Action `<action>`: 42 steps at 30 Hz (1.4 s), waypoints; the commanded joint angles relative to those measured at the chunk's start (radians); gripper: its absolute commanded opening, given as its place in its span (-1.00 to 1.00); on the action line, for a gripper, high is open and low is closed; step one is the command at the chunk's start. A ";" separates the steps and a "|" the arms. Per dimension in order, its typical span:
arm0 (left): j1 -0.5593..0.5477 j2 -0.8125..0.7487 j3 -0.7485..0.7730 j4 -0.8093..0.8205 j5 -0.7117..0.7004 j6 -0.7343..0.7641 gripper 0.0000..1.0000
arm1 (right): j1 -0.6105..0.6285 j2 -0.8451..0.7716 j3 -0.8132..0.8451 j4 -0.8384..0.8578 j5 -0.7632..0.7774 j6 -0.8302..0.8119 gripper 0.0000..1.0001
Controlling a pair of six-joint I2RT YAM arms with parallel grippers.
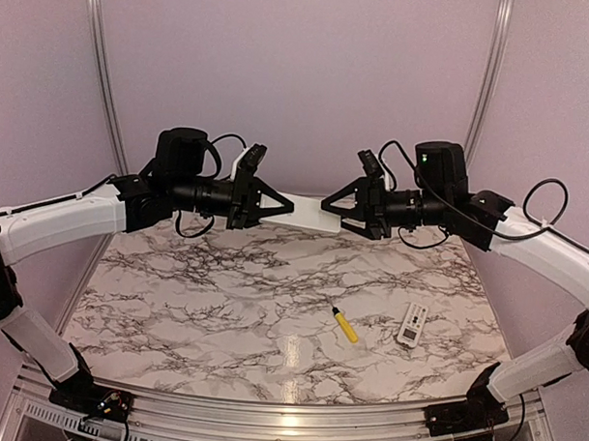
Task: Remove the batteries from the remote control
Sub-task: Remove the battery cover from the remote control.
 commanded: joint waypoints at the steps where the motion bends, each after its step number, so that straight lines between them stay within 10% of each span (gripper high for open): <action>1: 0.010 0.019 0.043 0.087 0.026 -0.015 -1.00 | -0.002 0.021 0.011 -0.025 0.003 -0.003 0.32; 42: 0.013 -0.005 -0.025 0.158 0.031 -0.047 -1.00 | 0.026 0.068 0.043 -0.065 0.056 -0.004 -0.26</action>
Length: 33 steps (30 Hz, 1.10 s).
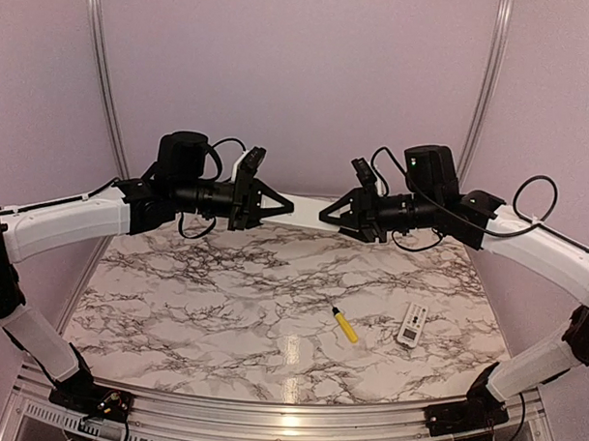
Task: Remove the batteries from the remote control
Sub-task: Remove the battery cover from the remote control.
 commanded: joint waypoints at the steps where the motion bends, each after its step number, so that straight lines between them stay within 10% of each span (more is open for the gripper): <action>1: 0.000 -0.026 -0.007 0.086 0.020 -0.006 -1.00 | 0.014 0.025 0.038 -0.041 0.027 -0.008 -0.27; 33: 0.000 -0.068 -0.051 0.128 0.039 -0.044 -1.00 | 0.029 0.007 0.018 -0.023 0.018 -0.035 -0.86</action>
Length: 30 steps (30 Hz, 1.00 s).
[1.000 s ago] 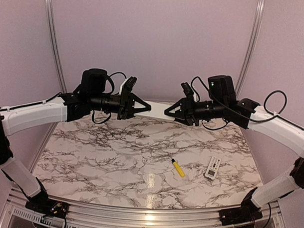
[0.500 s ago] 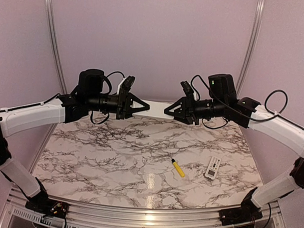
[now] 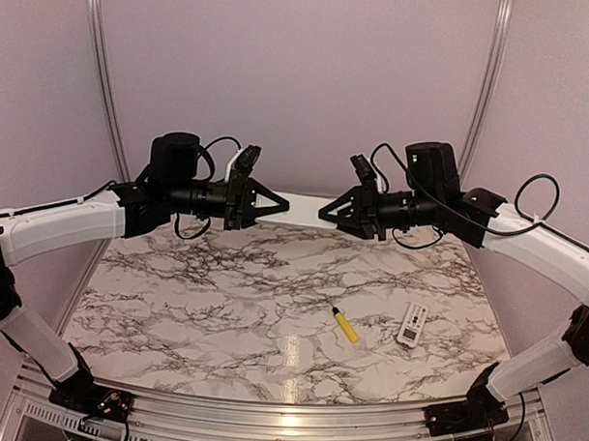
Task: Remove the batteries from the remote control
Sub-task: Remove the battery cover from the remote control.
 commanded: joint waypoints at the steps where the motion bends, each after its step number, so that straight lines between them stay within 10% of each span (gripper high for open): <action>1: -0.012 -0.040 -0.008 0.093 0.015 -0.050 -1.00 | 0.021 -0.002 -0.002 -0.014 0.037 -0.041 -0.89; 8: -0.012 -0.040 -0.029 0.196 0.041 -0.119 -1.00 | 0.020 -0.027 -0.023 0.052 -0.011 -0.017 -1.00; 15: -0.012 -0.025 -0.003 0.084 0.015 -0.043 -1.00 | 0.020 -0.013 0.045 -0.010 0.029 -0.024 0.35; 30: -0.013 -0.027 -0.009 0.072 -0.010 -0.033 -1.00 | 0.020 0.025 0.109 -0.093 0.059 -0.041 0.01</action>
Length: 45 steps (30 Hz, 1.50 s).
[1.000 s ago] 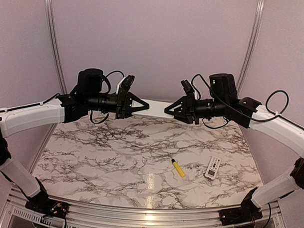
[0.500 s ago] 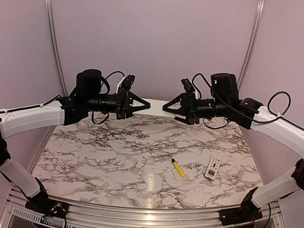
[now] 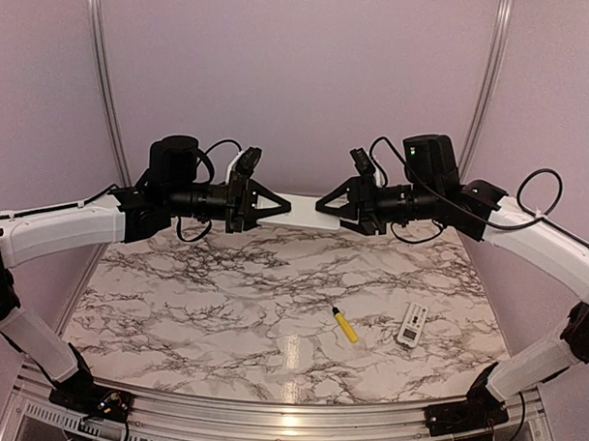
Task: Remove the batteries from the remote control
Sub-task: Remove the battery cover from the remote control.
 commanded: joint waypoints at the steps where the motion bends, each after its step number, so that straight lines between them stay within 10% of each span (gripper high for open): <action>1: -0.002 -0.016 0.022 0.003 -0.012 0.021 -1.00 | 0.007 0.016 0.041 -0.034 0.007 -0.015 -0.01; 23: 0.000 -0.013 0.009 0.185 0.065 -0.113 -1.00 | 0.002 -0.016 -0.072 0.190 -0.119 0.011 -1.00; 36: 0.002 0.013 0.008 0.306 0.158 -0.199 -1.00 | -0.008 -0.036 -0.145 0.379 -0.245 0.095 -1.00; 45: 0.002 0.004 0.015 0.197 0.121 -0.124 -1.00 | -0.017 -0.038 -0.060 0.187 -0.178 0.017 0.09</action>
